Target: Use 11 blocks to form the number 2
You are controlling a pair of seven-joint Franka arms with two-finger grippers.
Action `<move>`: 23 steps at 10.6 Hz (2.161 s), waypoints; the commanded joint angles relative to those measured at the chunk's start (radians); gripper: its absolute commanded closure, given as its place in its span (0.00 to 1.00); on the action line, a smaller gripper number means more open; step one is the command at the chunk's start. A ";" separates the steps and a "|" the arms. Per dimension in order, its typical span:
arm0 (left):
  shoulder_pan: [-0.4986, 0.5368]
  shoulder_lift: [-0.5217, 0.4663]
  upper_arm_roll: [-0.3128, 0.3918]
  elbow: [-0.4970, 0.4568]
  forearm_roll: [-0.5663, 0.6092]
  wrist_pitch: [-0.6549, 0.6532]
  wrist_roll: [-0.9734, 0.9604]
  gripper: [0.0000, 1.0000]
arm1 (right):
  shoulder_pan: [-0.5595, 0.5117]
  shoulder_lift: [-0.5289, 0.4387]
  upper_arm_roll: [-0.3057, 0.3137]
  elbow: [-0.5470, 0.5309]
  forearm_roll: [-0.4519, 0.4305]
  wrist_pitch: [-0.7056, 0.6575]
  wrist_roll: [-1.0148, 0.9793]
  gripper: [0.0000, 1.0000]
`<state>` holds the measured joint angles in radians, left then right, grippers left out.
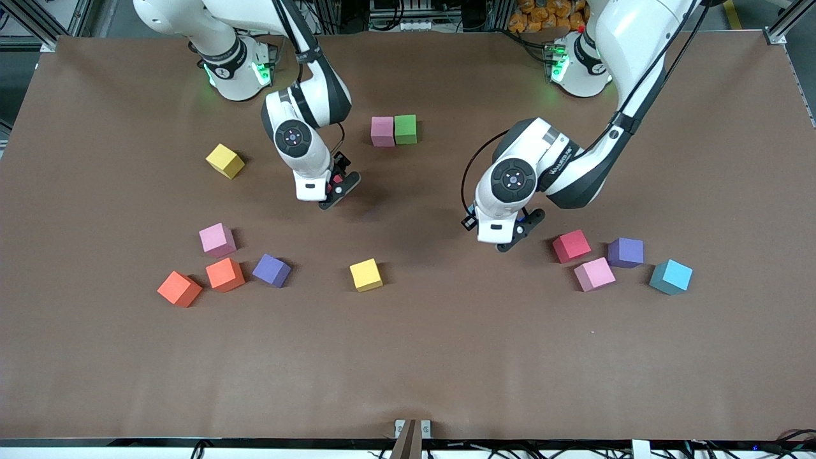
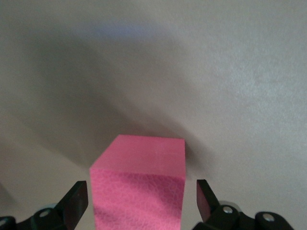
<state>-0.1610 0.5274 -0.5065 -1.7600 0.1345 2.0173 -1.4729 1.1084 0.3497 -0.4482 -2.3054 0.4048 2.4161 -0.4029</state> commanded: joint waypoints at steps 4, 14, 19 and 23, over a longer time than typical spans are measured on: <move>0.021 -0.131 -0.018 -0.202 -0.049 0.127 -0.265 0.69 | -0.012 -0.038 -0.009 -0.016 0.016 -0.006 -0.011 0.80; 0.003 -0.294 -0.157 -0.483 -0.197 0.374 -0.745 0.69 | -0.199 0.005 -0.072 0.363 0.000 -0.198 0.004 0.86; -0.133 -0.231 -0.170 -0.513 -0.185 0.494 -0.937 0.70 | -0.249 0.009 -0.072 0.360 0.000 -0.272 0.012 0.86; -0.193 -0.228 -0.168 -0.542 -0.180 0.497 -1.015 0.71 | -0.249 0.009 -0.072 0.356 0.000 -0.275 0.019 0.86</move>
<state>-0.3325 0.3084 -0.6778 -2.2822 -0.0392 2.4950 -2.4475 0.8701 0.3524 -0.5260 -1.9638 0.4059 2.1596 -0.3999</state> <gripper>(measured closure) 0.445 0.410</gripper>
